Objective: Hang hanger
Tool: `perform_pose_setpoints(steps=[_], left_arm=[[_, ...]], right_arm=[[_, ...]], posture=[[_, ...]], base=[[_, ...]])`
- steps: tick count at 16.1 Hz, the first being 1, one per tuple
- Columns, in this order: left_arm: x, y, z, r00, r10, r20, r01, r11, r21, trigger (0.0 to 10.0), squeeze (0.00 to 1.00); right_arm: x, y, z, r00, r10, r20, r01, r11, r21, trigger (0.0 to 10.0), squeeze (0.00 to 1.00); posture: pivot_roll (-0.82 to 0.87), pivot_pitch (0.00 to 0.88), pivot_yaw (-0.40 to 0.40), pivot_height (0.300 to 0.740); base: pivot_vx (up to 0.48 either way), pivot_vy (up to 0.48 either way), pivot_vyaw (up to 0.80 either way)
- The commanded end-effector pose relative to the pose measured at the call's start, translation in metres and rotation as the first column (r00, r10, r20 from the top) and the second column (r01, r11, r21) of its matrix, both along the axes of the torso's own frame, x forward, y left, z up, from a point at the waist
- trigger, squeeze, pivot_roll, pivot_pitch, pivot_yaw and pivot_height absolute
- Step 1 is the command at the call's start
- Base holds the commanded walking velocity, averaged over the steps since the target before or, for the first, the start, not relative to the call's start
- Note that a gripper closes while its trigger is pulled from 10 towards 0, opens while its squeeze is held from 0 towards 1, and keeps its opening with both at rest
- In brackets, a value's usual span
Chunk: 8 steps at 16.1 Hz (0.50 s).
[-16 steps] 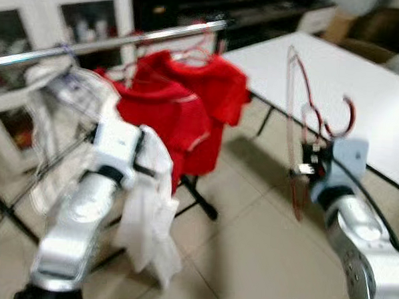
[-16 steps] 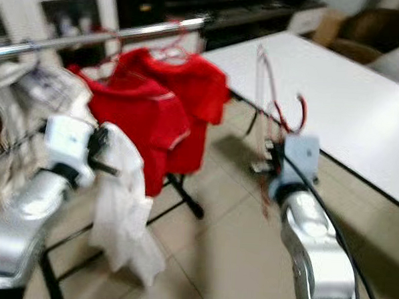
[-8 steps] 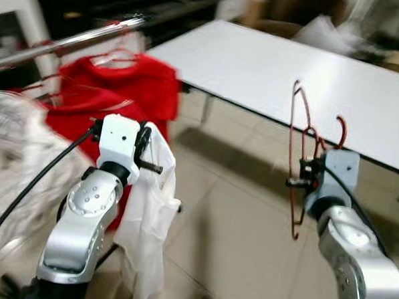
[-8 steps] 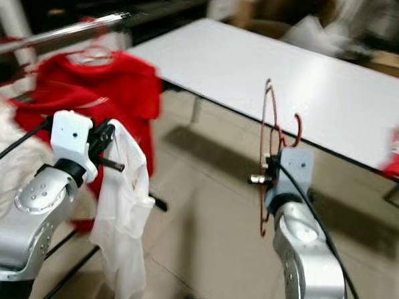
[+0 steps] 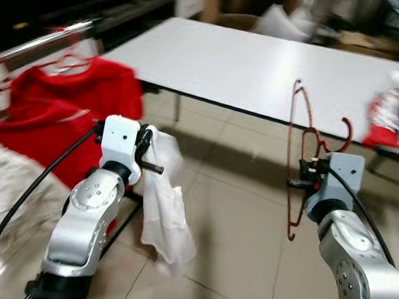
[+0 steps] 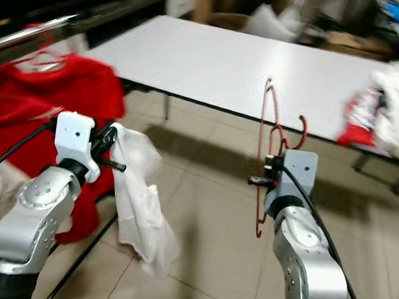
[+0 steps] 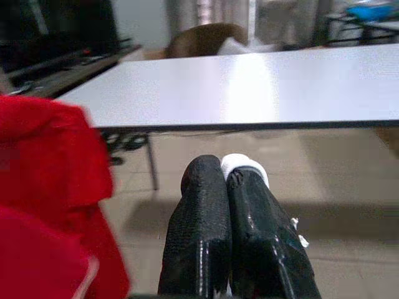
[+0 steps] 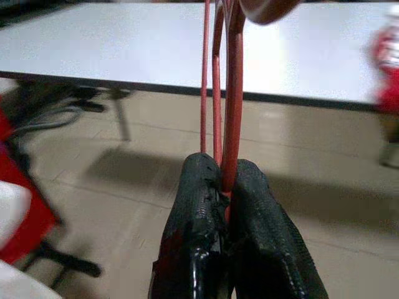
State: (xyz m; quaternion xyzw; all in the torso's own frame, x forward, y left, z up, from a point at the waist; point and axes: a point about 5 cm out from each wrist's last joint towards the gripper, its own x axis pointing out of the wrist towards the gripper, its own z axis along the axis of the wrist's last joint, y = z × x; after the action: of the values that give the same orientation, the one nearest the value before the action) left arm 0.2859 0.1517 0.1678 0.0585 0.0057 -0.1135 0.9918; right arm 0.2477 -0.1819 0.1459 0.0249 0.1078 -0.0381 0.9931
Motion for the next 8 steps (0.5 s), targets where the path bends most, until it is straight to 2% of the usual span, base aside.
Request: perform_pose_setpoints(steps=[1, 7, 8], left_arm=[[0.0018, 0.0011, 0.0068, 0.999, 0.003, 0.034, -0.003, 1.000, 0.006, 10.0, 0.00], [0.0019, 0.0000, 0.0065, 0.999, -0.006, 0.031, 0.006, 1.000, -0.003, 10.0, 0.00], [0.0015, 0.0000, 0.0073, 0.999, -0.004, 0.045, 0.004, 1.000, -0.002, 10.0, 0.00]], right_arm=[[-0.0015, 0.0001, 0.0003, 1.000, -0.001, -0.006, 0.001, 1.000, 0.015, 10.0, 0.00], [-0.0018, 0.0011, -0.0021, 1.000, -0.002, -0.008, 0.002, 1.000, 0.019, 10.0, 0.00], [-0.0017, 0.0006, -0.0026, 1.000, -0.004, -0.011, 0.004, 1.000, 0.019, 10.0, 0.00]], posture=[[-0.11, 0.011, 0.006, 0.740], [-0.11, 0.000, 0.004, 0.740], [-0.11, 0.000, 0.004, 0.740]], base=[[0.000, 0.315, -0.50], [0.000, 0.359, 0.00], [0.000, 0.000, 0.00]])
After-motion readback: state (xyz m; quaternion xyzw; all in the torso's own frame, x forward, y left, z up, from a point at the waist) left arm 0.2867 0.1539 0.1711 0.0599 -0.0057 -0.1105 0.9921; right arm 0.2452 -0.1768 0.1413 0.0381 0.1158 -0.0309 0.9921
